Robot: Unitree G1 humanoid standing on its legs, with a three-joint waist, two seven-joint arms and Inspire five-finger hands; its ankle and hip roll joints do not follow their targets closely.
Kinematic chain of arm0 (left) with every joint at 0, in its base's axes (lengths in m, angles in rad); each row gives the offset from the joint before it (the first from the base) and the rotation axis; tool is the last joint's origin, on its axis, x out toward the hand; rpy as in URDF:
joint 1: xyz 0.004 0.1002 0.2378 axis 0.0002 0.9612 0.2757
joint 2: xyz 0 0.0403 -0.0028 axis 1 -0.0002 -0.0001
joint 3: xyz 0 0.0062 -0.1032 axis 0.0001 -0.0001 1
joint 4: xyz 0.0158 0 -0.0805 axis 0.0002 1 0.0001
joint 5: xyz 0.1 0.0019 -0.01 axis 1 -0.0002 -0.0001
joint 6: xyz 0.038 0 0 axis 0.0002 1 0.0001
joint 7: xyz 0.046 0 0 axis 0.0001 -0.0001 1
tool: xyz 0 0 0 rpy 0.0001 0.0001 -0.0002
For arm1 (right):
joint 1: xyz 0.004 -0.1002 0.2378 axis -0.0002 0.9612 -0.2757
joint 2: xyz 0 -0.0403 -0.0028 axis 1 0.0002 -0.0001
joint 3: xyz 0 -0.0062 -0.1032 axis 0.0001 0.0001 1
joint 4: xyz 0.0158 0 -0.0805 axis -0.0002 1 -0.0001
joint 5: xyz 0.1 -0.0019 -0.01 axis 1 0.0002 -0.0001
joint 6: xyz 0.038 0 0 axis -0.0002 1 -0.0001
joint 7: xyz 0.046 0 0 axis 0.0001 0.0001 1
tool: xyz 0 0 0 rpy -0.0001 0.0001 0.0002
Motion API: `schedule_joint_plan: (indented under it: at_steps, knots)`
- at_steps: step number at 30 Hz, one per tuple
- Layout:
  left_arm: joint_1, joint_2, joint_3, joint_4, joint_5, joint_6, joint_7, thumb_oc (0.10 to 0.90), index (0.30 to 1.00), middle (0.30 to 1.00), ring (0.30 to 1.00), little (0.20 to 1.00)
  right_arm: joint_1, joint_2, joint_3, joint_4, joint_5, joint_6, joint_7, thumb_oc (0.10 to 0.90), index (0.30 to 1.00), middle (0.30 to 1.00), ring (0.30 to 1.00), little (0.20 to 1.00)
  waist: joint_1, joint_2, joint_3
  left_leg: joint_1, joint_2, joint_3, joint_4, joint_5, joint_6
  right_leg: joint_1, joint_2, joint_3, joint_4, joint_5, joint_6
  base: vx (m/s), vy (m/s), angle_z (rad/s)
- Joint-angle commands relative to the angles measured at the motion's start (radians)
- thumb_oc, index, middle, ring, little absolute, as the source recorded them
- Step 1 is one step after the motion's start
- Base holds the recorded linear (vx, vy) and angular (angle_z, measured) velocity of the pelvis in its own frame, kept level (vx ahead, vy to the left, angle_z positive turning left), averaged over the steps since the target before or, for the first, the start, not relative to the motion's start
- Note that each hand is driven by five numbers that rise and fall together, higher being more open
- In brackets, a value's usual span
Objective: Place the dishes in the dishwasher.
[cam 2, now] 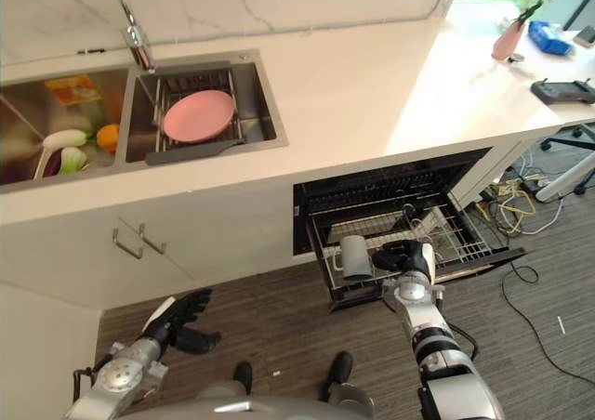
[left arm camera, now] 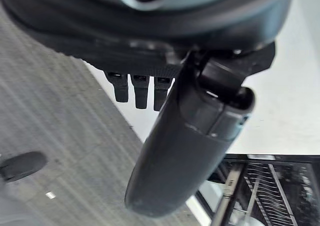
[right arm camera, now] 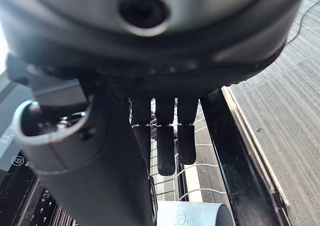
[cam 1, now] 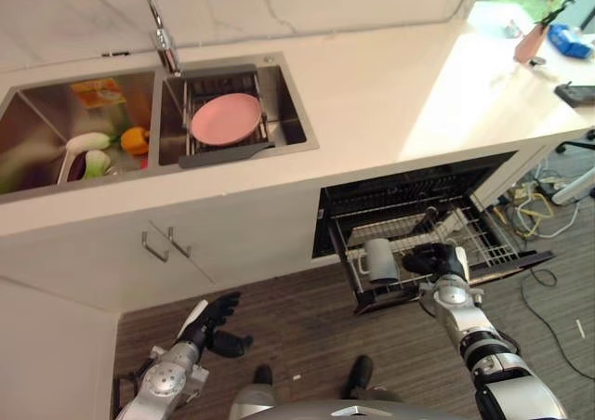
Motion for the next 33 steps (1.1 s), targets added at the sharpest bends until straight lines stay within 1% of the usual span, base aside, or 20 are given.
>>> schedule_joint_plan:
  at_steps: [1, 2, 4, 5, 6, 8, 10, 11, 15, 16, 19, 20, 23, 25, 26, 27, 28, 29, 32, 33]
  knots:
    - [-0.044, 0.053, 0.000, 0.019, 0.038, -0.033, 0.008, 0.800, 0.900, 0.900, 0.900, 0.900, -0.149, -0.081, 0.010, 0.058, 0.032, -0.028, -0.001, 0.588, 0.582, 0.582, 0.582, 0.582, 0.027, 0.014, 0.062, -0.091, 0.044, 0.006, 0.024, 0.037, -0.032, 0.058, -0.056, 0.000, 0.033, -0.176, 0.073, -0.15, -0.020, 0.24]
    - [-0.047, 0.047, 0.000, 0.122, 0.059, -0.026, 0.006, 0.800, 0.900, 0.900, 0.900, 0.900, -0.192, -0.104, 0.017, 0.101, 0.049, -0.028, 0.016, 0.800, 0.900, 0.900, 0.900, 0.900, 0.036, 0.027, 0.087, -0.122, 0.052, -0.001, 0.029, 0.052, -0.041, 0.038, -0.057, -0.010, 0.037, -0.175, 0.071, -0.10, -0.014, 0.25]
    - [-0.054, 0.042, -0.001, 0.162, 0.068, -0.029, 0.009, 0.800, 0.900, 0.900, 0.900, 0.900, -0.223, -0.117, 0.023, 0.117, 0.054, -0.030, 0.021, 0.800, 0.900, 0.900, 0.900, 0.900, 0.039, 0.035, 0.099, -0.141, 0.055, -0.006, 0.033, 0.059, -0.044, 0.025, -0.056, -0.012, 0.039, -0.173, 0.070, -0.11, -0.003, 0.19]
    - [-0.068, 0.022, -0.005, 0.259, 0.072, -0.028, 0.017, 0.800, 0.900, 0.900, 0.900, 0.900, -0.280, -0.149, 0.034, 0.162, 0.050, -0.032, 0.029, 0.800, 0.900, 0.900, 0.900, 0.900, 0.044, 0.046, 0.118, -0.165, 0.059, -0.009, 0.035, 0.074, -0.053, 0.004, -0.059, -0.016, 0.043, -0.170, 0.071, -0.11, 0.005, 0.14]
    - [-0.072, 0.019, -0.006, 0.262, 0.072, -0.030, 0.018, 0.800, 0.900, 0.900, 0.900, 0.900, -0.284, -0.151, 0.035, 0.165, 0.051, -0.033, 0.030, 0.800, 0.900, 0.900, 0.900, 0.900, 0.043, 0.048, 0.119, -0.166, 0.059, -0.010, 0.035, 0.074, -0.053, 0.003, -0.059, -0.016, 0.044, -0.170, 0.071, -0.11, 0.010, 0.18]
    - [-0.110, -0.025, -0.022, 0.404, 0.072, -0.032, 0.042, 0.800, 0.900, 0.900, 0.900, 0.900, -0.355, -0.179, 0.051, 0.220, 0.049, -0.037, 0.033, 0.800, 0.900, 0.900, 0.900, 0.900, 0.047, 0.059, 0.135, -0.188, 0.071, -0.007, 0.032, 0.092, -0.064, -0.019, -0.060, -0.022, 0.045, -0.168, 0.070, -0.06, 0.002, 0.14]
    - [-0.113, -0.027, -0.023, 0.407, 0.072, -0.034, 0.043, 0.800, 0.900, 0.900, 0.900, 0.900, -0.358, -0.180, 0.052, 0.222, 0.049, -0.037, 0.033, 0.800, 0.900, 0.900, 0.900, 0.900, 0.047, 0.061, 0.136, -0.189, 0.071, -0.007, 0.032, 0.092, -0.064, -0.019, -0.060, -0.022, 0.045, -0.168, 0.070, -0.01, 0.000, 0.05]
    - [-0.141, -0.057, -0.036, 0.475, 0.072, -0.033, 0.054, 0.800, 0.900, 0.900, 0.900, 0.900, -0.385, -0.187, 0.061, 0.270, 0.053, -0.039, 0.043, 0.800, 0.900, 0.900, 0.900, 0.900, 0.046, 0.064, 0.140, -0.193, 0.076, -0.006, 0.029, 0.097, -0.068, -0.017, -0.060, -0.026, 0.041, -0.168, 0.071, -0.02, 0.000, 0.04]
    - [-0.141, -0.057, -0.036, 0.475, 0.072, -0.033, 0.054, 0.800, 0.900, 0.900, 0.900, 0.900, -0.385, -0.187, 0.061, 0.270, 0.053, -0.039, 0.043, 0.800, 0.900, 0.900, 0.900, 0.900, 0.046, 0.064, 0.140, -0.193, 0.076, -0.006, 0.029, 0.097, -0.068, -0.017, -0.060, -0.026, 0.041, -0.168, 0.071, 0.00, 0.000, 0.02]
    - [-0.203, -0.109, -0.053, 0.589, 0.056, -0.029, 0.077, 0.800, 0.900, 0.900, 0.900, 0.900, -0.441, -0.171, 0.078, 0.349, 0.040, -0.045, 0.038, 0.800, 0.900, 0.900, 0.900, 0.900, 0.037, 0.066, 0.127, -0.180, 0.077, 0.004, 0.026, 0.091, -0.071, -0.002, -0.064, -0.030, 0.035, -0.168, 0.071, 0.06, 0.031, 0.04]
    - [-0.216, -0.122, -0.042, 0.609, 0.034, -0.027, 0.085, 0.800, 0.900, 0.900, 0.900, 0.900, -0.436, -0.171, 0.084, 0.344, 0.022, -0.051, 0.027, 0.800, 0.900, 0.900, 0.900, 0.900, 0.031, 0.062, 0.115, -0.169, 0.076, 0.010, 0.027, 0.083, -0.071, 0.008, -0.066, -0.029, 0.032, -0.169, 0.071, 0.04, 0.013, 0.01]
    - [-0.226, -0.130, -0.022, 0.612, 0.007, -0.024, 0.085, 0.800, 0.900, 0.900, 0.900, 0.900, -0.409, -0.183, 0.092, 0.302, -0.008, -0.064, 0.025, 0.800, 0.900, 0.900, 0.900, 0.900, 0.018, 0.050, 0.089, -0.142, 0.078, 0.026, 0.033, 0.063, -0.068, 0.025, -0.069, -0.020, 0.031, -0.173, 0.071, 0.05, 0.009, 0.00]
    - [-0.222, -0.136, -0.009, 0.609, -0.007, -0.022, 0.080, 0.800, 0.900, 0.900, 0.900, 0.900, -0.369, -0.197, 0.087, 0.223, -0.033, -0.071, 0.017, 0.800, 0.900, 0.900, 0.900, 0.900, 0.009, 0.041, 0.071, -0.117, 0.080, 0.040, 0.039, 0.048, -0.065, 0.041, -0.069, -0.007, 0.031, -0.178, 0.070, 0.06, 0.006, -0.06]
    - [-0.218, -0.142, 0.007, 0.604, -0.027, -0.021, 0.069, 0.800, 0.900, 0.900, 0.900, 0.900, -0.302, -0.213, 0.063, 0.113, -0.054, -0.087, 0.007, 0.800, 0.900, 0.900, 0.900, 0.900, -0.004, 0.030, 0.052, -0.090, 0.082, 0.054, 0.043, 0.034, -0.063, 0.056, -0.067, 0.003, 0.033, -0.185, 0.069, 0.08, -0.006, -0.21]
    - [-0.212, -0.154, 0.022, 0.595, -0.064, -0.020, 0.049, 0.800, 0.900, 0.900, 0.900, 0.900, -0.218, -0.219, 0.019, -0.014, -0.069, -0.113, -0.008, 0.800, 0.900, 0.900, 0.900, 0.900, -0.019, 0.022, 0.032, -0.061, 0.085, 0.065, 0.042, 0.024, -0.062, 0.072, -0.064, 0.013, 0.035, -0.194, 0.067, 0.07, -0.007, -0.23]
    - [-0.212, -0.153, 0.021, 0.595, -0.064, -0.020, 0.049, 0.800, 0.900, 0.900, 0.900, 0.900, -0.215, -0.219, 0.017, -0.017, -0.070, -0.112, -0.008, 0.800, 0.900, 0.900, 0.900, 0.900, -0.019, 0.020, 0.030, -0.064, 0.082, 0.064, 0.041, 0.027, -0.060, 0.070, -0.066, 0.012, 0.034, -0.192, 0.068, 0.10, -0.036, -0.18]
    - [-0.202, -0.170, 0.045, 0.594, -0.110, -0.016, 0.028, 0.800, 0.900, 0.900, 0.900, 0.900, -0.117, -0.218, -0.047, -0.153, -0.086, -0.144, -0.014, 0.800, 0.900, 0.900, 0.900, 0.900, -0.038, 0.019, 0.013, -0.031, 0.089, 0.075, 0.044, 0.012, -0.060, 0.090, -0.057, 0.027, 0.040, -0.209, 0.063, 0.05, -0.020, -0.11]
    - [-0.202, -0.169, 0.043, 0.594, -0.110, -0.016, 0.028, 0.800, 0.900, 0.900, 0.900, 0.900, -0.113, -0.217, -0.050, -0.158, -0.087, -0.142, -0.014, 0.800, 0.900, 0.900, 0.900, 0.900, -0.037, 0.017, 0.010, -0.035, 0.086, 0.074, 0.043, 0.015, -0.058, 0.087, -0.059, 0.026, 0.039, -0.206, 0.064, 0.09, -0.054, -0.14]
    - [-0.188, -0.196, 0.077, 0.609, -0.141, -0.010, 0.005, 0.800, 0.900, 0.900, 0.900, 0.900, 0.018, -0.203, -0.120, -0.334, -0.122, -0.183, 0.008, 0.800, 0.900, 0.900, 0.900, 0.900, -0.061, 0.019, -0.014, 0.001, 0.095, 0.084, 0.053, 0.001, -0.054, 0.112, -0.045, 0.046, 0.044, -0.226, 0.056, 0.07, -0.077, -0.17]
    - [-0.184, -0.213, 0.095, 0.619, -0.160, -0.008, -0.001, 0.800, 0.900, 0.900, 0.900, 0.900, 0.085, -0.174, -0.154, -0.442, -0.111, -0.212, 0.023, 0.800, 0.900, 0.900, 0.900, 0.900, -0.079, 0.023, -0.023, 0.020, 0.098, 0.092, 0.063, -0.007, -0.051, 0.119, -0.034, 0.064, 0.046, -0.234, 0.050, 0.06, -0.089, -0.18]
